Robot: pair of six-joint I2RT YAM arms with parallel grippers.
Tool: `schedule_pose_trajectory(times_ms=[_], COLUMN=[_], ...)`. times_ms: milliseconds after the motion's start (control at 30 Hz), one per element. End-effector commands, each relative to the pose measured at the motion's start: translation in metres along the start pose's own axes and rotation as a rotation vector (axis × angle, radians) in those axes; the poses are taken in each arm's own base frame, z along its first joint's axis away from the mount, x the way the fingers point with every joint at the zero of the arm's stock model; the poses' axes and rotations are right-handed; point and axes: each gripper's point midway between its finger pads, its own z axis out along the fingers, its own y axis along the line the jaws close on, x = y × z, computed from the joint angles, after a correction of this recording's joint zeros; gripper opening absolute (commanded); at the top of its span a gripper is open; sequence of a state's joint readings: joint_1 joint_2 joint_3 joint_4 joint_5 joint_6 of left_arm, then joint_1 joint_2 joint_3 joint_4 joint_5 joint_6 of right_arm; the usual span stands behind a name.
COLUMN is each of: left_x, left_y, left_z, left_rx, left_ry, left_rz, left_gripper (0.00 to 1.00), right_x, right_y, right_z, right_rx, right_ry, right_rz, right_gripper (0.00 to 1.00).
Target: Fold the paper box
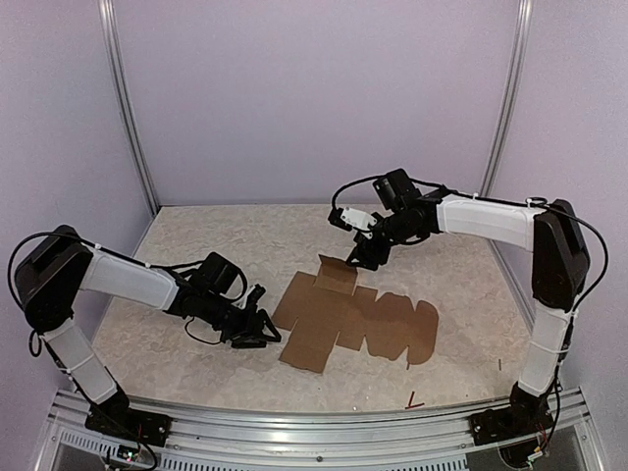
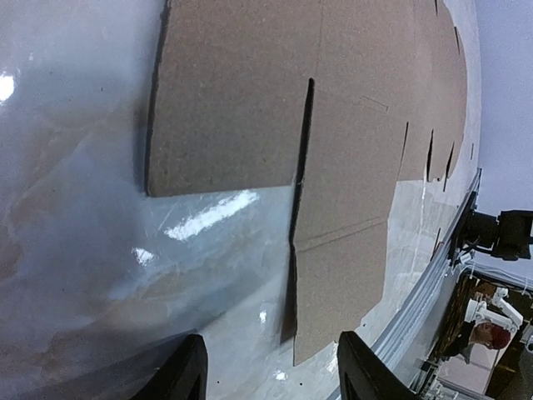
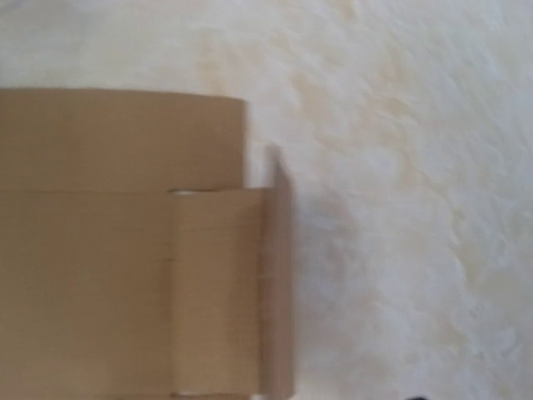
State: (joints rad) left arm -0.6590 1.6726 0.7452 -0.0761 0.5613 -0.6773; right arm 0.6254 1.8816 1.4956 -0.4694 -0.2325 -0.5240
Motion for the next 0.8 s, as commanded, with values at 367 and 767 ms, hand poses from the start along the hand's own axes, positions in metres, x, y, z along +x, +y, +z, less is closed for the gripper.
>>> schedule_pose_trajectory(times_ms=[367,767], left_x=[-0.003,-0.032], left_y=[0.01,0.0], left_z=[0.007,-0.008], left_rx=[-0.054,-0.065], left_ry=[-0.026,-0.172], left_rz=[-0.052,-0.068], left_gripper=[0.52,0.53], right_x=[0.017,0.044], right_y=[-0.027,-0.048], right_z=[0.057,0.02], right_rx=[0.009,0.084], right_ry=[0.135,0.094], right_rz=[0.174,0.479], right_gripper=[0.38,0.0])
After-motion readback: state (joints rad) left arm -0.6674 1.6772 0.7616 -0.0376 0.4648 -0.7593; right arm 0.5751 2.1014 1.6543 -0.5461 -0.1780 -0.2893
